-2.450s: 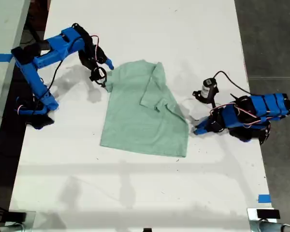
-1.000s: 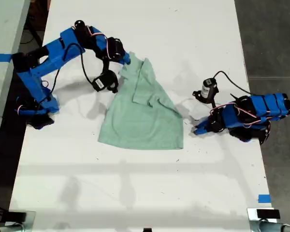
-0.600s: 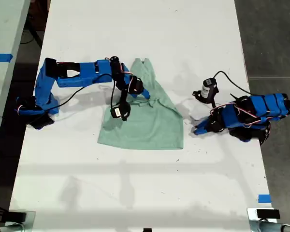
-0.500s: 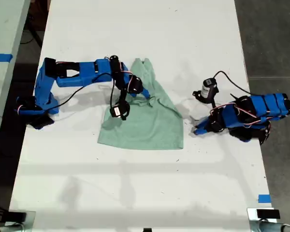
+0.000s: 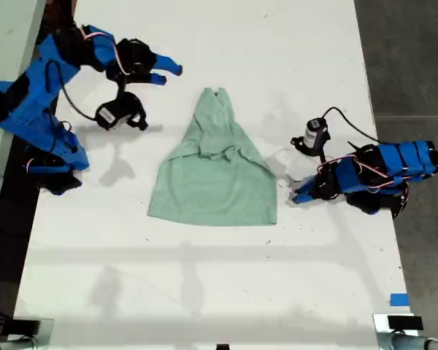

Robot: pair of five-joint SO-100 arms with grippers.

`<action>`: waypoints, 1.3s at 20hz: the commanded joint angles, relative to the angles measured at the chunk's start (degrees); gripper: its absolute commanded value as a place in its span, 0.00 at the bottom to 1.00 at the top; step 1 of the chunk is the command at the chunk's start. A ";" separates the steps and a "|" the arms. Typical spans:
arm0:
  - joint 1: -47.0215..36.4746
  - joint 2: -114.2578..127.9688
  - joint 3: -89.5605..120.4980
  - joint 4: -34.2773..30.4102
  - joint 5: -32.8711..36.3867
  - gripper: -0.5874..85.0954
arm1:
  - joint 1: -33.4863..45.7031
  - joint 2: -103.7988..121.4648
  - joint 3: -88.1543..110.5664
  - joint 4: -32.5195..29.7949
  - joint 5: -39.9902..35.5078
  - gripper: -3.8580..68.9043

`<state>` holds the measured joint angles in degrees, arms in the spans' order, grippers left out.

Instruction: Fold t shirt

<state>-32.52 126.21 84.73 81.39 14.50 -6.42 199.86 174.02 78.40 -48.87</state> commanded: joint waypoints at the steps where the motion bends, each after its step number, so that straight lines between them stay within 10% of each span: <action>1: 6.68 24.26 21.27 -10.90 -6.94 0.09 | -0.53 0.62 3.08 0.09 -0.70 0.18; 7: 8.61 46.93 77.70 -32.61 -13.80 0.07 | -0.53 0.62 3.08 0.09 -0.70 0.18; 12: 4.75 78.57 93.69 -15.21 -15.38 0.01 | -0.53 0.62 3.08 0.09 -0.70 0.18; 26: 2.99 78.93 99.23 -19.95 -9.32 0.01 | -0.53 0.70 3.08 0.09 -0.70 0.18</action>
<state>-28.30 204.79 183.25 62.40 5.19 -6.42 199.86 174.02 78.40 -48.87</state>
